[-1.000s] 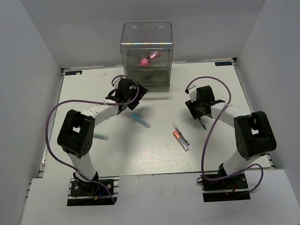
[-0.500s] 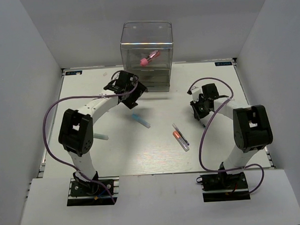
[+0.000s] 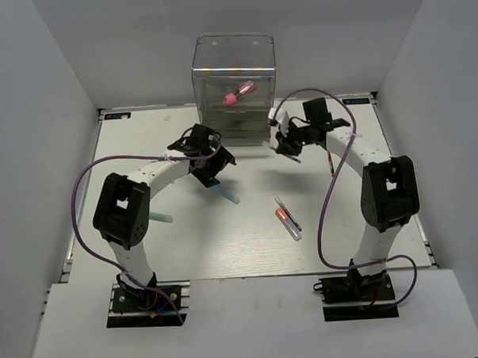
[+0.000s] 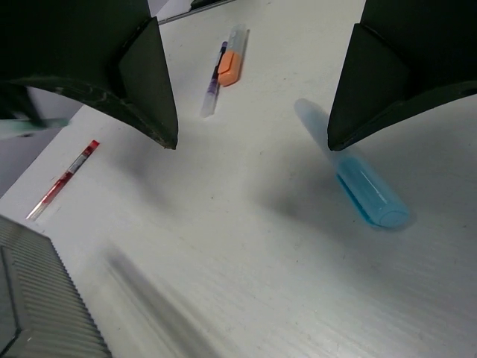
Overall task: Sort the stationery into containers
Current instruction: Place the pen in the drawer.
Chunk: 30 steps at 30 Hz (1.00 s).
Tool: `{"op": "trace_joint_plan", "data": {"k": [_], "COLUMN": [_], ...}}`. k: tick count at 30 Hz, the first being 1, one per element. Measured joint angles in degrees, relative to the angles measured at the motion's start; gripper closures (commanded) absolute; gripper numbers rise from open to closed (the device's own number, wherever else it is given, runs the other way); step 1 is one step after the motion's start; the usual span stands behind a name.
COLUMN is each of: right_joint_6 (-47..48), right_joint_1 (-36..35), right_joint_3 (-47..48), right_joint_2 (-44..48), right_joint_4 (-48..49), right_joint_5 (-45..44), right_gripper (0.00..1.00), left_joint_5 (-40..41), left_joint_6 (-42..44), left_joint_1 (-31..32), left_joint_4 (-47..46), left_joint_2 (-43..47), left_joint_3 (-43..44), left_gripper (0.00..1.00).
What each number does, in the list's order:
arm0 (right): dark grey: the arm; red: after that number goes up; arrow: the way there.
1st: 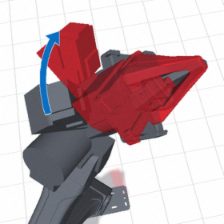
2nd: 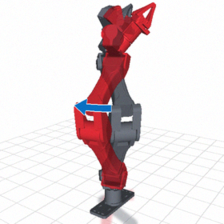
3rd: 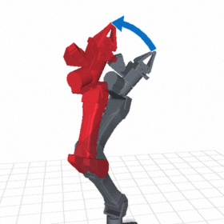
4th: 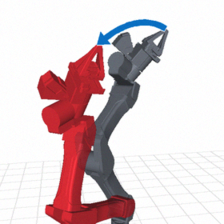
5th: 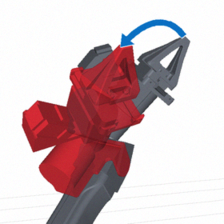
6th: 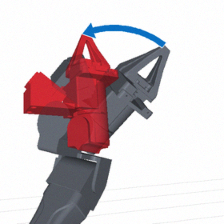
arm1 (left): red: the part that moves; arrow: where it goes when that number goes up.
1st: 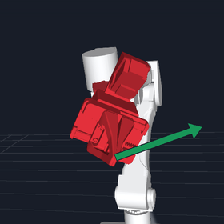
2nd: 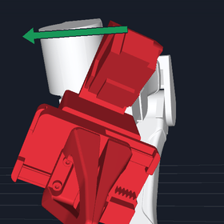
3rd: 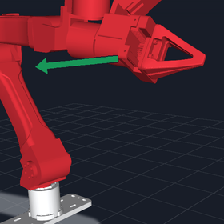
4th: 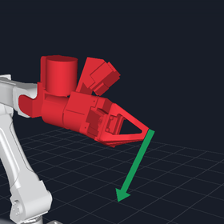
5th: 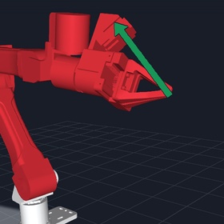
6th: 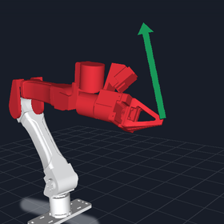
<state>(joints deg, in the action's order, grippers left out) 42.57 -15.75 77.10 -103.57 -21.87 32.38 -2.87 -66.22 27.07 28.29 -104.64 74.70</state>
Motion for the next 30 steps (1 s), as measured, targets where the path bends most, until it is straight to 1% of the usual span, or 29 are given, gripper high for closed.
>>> {"op": "trace_joint_plan", "data": {"k": [3,6,12,13,16,19,20,21,22,25,27,29,30], "right_joint_6": [3.0,6.2,12.0,12.4,12.9,12.7,12.6,12.3,12.0,10.8,9.5,7.8,6.9], "right_joint_1": [-2.4,-4.7,-8.0,-8.3,-8.6,-8.6,-8.6,-8.6,-8.6,-8.4,-8.2,-7.9,-7.6], "right_joint_3": [8.5,13.6,17.3,18.3,21.6,22.8,22.9,23.1,23.4,23.7,23.6,21.4,19.6], "right_joint_2": [-3.0,-5.2,-9.9,-11.2,-15.8,-19.0,-19.9,-20.5,-21.2,-21.7,-21.2,-19.3,-17.4], "right_joint_4": [1.0,4.0,10.9,11.8,14.6,18.6,19.7,20.4,20.7,20.8,21.2,22.1,22.0], "right_joint_5": [3.8,6.1,9.0,9.2,9.4,9.0,8.7,8.6,8.5,8.7,9.3,10.4,11.0], "right_gripper": [1.0,1.0,1.0,1.0,1.0,1.0,0.97,0.89,0.78,0.72,0.68,0.63,0.6], "left_joint_5": [-0.2,-0.2,-0.5,-0.7,-1.0,-1.6,-1.9,-2.2,-2.5,-3.3,-4.0,-4.7,-5.2], "left_joint_6": [0.1,0.2,0.0,0.0,-0.2,-0.3,-0.3,-0.3,-0.3,-0.4,-0.7,-0.7,-0.8], "left_joint_1": [0.1,0.2,0.2,0.2,0.2,0.2,0.2,0.2,0.2,0.3,0.6,1.1,1.5], "left_joint_4": [0.1,-0.3,-1.6,-1.7,-2.0,-2.8,-3.1,-3.4,-3.6,-4.5,-5.0,-5.2,-5.3], "left_joint_2": [0.5,1.9,5.2,5.2,5.2,5.2,5.2,5.2,5.2,5.2,5.2,4.9,4.5], "left_joint_3": [-1.0,-1.4,-4.3,-4.4,-4.7,-4.7,-4.7,-4.7,-4.7,-4.7,-4.7,-4.4,-3.9], "left_gripper": [0.1,0.1,0.13,0.14,0.14,0.16,0.16,0.17,0.18,0.19,0.22,0.26,0.26]}}
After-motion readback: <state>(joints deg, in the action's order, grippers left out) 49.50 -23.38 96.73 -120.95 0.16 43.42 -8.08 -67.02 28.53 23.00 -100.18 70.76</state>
